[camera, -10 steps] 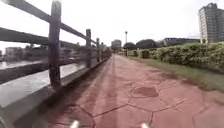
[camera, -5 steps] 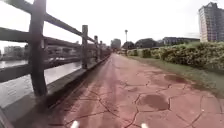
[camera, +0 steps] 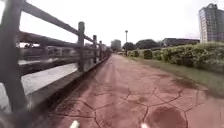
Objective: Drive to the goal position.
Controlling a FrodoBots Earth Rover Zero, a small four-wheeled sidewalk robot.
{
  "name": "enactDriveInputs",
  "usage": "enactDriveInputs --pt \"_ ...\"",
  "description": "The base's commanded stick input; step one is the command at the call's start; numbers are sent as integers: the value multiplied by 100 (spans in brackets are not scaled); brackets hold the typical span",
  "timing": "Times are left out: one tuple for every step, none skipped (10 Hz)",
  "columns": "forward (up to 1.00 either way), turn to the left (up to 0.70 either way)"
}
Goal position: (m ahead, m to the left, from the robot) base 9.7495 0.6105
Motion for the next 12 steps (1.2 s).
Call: enactDriveInputs --pt "70 0" --pt "70 0" --pt "70 0" --pt "70 0" --pt "70 0" --pt "70 0" --pt "70 0" --pt "70 0" --pt "70 0" --pt "70 0" --pt "70 0" --pt "70 0"
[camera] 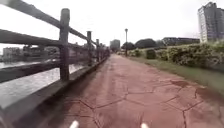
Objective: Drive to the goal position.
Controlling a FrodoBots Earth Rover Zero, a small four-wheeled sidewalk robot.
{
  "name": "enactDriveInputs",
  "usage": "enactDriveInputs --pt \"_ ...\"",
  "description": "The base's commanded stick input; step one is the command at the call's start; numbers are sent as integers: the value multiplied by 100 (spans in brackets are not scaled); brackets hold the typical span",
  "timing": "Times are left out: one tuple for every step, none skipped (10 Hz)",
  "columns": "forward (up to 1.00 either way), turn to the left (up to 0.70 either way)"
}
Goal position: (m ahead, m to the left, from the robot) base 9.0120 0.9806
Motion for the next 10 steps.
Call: enactDriveInputs --pt "70 0" --pt "70 0" --pt "70 0" --pt "70 0" --pt "70 0" --pt "70 0" --pt "70 0" --pt "70 0" --pt "70 0" --pt "70 0"
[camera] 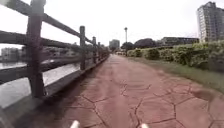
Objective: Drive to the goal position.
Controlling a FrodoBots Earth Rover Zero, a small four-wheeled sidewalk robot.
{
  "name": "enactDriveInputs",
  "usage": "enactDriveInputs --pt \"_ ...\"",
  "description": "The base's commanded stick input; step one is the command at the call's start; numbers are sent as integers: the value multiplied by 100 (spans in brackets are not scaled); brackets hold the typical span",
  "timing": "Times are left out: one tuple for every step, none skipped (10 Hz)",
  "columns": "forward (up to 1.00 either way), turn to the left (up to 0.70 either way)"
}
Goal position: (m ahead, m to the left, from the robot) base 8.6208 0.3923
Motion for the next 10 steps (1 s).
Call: enactDriveInputs --pt "70 0" --pt "70 0" --pt "70 0" --pt "70 0" --pt "70 0" --pt "70 0" --pt "70 0" --pt "70 0" --pt "70 0" --pt "70 0"
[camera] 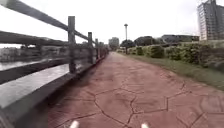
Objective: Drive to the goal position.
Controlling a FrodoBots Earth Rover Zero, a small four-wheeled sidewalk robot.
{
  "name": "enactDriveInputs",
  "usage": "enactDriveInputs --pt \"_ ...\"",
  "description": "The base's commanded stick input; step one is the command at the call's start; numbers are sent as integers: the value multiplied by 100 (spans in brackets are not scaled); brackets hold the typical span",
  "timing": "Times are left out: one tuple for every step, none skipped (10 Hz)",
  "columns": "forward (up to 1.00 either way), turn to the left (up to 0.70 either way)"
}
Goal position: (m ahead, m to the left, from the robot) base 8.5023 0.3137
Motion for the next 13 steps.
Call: enactDriveInputs --pt "70 0" --pt "70 0" --pt "70 0" --pt "70 0" --pt "70 0" --pt "70 0" --pt "70 0" --pt "70 0" --pt "70 0" --pt "70 0" --pt "70 0" --pt "70 0" --pt "70 0"
